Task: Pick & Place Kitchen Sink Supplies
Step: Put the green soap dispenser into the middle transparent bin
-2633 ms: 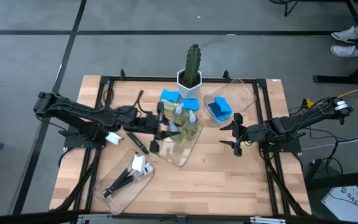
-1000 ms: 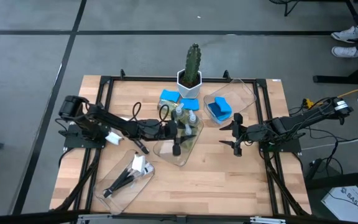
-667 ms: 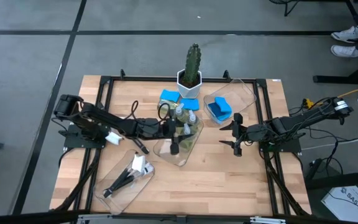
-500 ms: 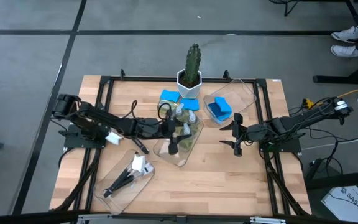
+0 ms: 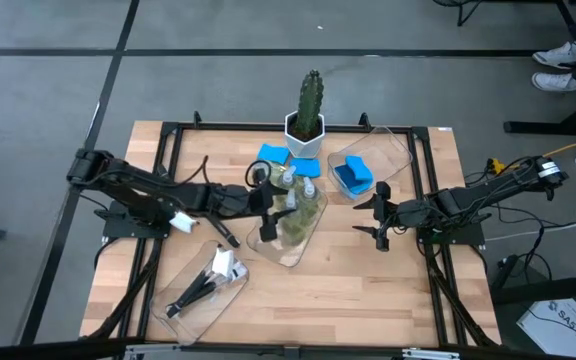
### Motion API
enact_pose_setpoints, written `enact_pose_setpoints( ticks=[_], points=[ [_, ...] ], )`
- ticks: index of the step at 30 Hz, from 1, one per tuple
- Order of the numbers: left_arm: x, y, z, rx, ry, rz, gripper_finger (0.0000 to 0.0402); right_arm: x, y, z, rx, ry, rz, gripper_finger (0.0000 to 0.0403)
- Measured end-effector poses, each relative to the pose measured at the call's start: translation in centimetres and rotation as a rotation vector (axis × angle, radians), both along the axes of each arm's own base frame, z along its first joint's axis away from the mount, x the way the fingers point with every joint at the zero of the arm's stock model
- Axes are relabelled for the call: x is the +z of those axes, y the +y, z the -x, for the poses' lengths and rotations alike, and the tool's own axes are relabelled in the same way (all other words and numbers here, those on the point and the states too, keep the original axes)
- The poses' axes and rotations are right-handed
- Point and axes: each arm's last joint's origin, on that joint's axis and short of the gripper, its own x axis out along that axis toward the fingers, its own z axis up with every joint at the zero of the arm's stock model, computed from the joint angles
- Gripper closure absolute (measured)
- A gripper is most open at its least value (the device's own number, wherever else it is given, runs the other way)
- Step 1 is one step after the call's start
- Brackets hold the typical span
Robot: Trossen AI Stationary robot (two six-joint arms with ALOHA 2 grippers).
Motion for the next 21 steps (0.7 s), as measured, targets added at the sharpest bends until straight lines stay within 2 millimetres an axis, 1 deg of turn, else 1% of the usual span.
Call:
enact_pose_setpoints(
  ticks=[5, 17, 21],
  points=[
    [0.53, 0.05, 0.46, 0.001, -0.009, 0.016, 0.018, 0.0, 0.0, 0.0, 0.001, 0.0, 0.001, 0.0141],
    [0.14, 0.05, 0.58, -0.005, 0.038, -0.005, 0.0178, 0.0, 0.0, 0.0, 0.001, 0.0, 0.002, 0.0141],
    [0.54, 0.09, 0.87, -0.005, 0.029, -0.003, 0.0179, 0.01, 0.0, 0.0, 0.001, 0.0, 0.002, 0.0141]
  ],
)
